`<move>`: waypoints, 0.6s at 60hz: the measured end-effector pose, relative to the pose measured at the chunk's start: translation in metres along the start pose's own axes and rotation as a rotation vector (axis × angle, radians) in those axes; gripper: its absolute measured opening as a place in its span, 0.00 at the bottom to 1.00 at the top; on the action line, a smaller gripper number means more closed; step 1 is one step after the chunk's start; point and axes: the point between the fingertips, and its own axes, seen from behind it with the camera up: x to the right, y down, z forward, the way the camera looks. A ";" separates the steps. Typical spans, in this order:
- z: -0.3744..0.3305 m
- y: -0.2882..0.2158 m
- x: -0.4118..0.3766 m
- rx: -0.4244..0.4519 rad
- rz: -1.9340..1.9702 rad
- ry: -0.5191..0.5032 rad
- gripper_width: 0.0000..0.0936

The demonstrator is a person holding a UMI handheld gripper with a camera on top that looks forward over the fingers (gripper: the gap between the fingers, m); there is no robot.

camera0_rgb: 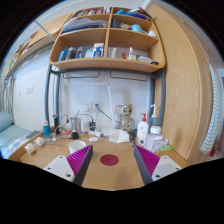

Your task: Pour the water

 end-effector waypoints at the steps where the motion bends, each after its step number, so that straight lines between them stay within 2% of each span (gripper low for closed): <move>1: 0.000 0.001 0.002 0.001 -0.004 0.001 0.91; 12: 0.013 0.035 0.035 -0.024 -0.004 0.002 0.90; 19: 0.027 0.054 0.074 -0.038 0.022 0.037 0.90; 30: 0.061 0.065 0.124 -0.019 0.008 0.090 0.89; 36: 0.085 0.068 0.135 -0.008 -0.003 0.084 0.89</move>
